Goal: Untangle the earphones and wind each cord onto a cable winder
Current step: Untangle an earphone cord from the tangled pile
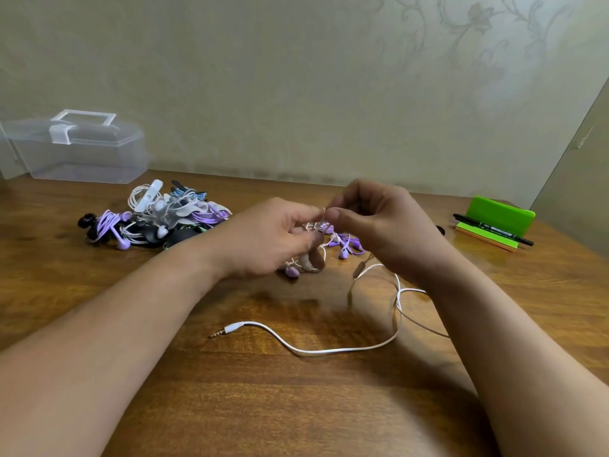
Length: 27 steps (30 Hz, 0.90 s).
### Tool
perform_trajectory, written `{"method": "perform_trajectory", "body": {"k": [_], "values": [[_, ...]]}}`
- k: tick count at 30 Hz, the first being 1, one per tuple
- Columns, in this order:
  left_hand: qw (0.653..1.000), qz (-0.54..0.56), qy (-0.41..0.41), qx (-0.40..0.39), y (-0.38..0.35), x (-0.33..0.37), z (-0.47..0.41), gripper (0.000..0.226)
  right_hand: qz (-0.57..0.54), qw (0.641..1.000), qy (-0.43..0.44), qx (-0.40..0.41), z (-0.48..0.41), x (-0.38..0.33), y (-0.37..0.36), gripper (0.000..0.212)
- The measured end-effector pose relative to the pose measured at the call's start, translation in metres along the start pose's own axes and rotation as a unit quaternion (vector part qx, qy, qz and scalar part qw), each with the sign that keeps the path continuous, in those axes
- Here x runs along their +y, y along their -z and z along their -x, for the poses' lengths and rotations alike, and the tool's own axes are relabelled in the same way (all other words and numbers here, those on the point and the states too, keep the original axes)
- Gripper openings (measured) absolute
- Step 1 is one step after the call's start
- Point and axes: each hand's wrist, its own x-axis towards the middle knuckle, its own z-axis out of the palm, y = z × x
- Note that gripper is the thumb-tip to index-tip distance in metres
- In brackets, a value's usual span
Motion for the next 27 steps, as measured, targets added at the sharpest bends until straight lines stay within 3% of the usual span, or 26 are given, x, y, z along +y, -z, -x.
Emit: {"method": "perform_trajectory", "body": {"k": [4, 8, 12, 15, 20, 27], "values": [[0.998, 0.035, -0.009, -0.058, 0.001, 0.004, 0.003, 0.021, -0.13, 0.991, -0.022, -0.007, 0.0, -0.001, 0.003, 0.01], [0.984, 0.136, -0.027, -0.109, 0.005, 0.003, 0.005, 0.039, -0.219, 0.974, -0.049, -0.02, -0.003, 0.006, 0.002, 0.009], [0.958, 0.256, -0.039, -0.121, 0.009, 0.0, 0.005, 0.044, -0.331, 0.938, -0.082, -0.061, -0.006, 0.012, -0.003, 0.012], [0.943, 0.317, -0.038, -0.092, 0.007, 0.0, 0.002, 0.045, -0.305, 0.946, -0.092, -0.064, -0.005, 0.015, -0.013, 0.029], [0.952, 0.304, -0.012, 0.027, -0.003, -0.004, -0.008, 0.048, -0.208, 0.969, -0.117, -0.059, -0.003, 0.01, -0.022, 0.03], [0.924, 0.361, -0.018, 0.122, 0.003, -0.013, -0.016, 0.041, -0.219, 0.956, -0.172, -0.087, -0.003, 0.011, -0.019, 0.026]]}}
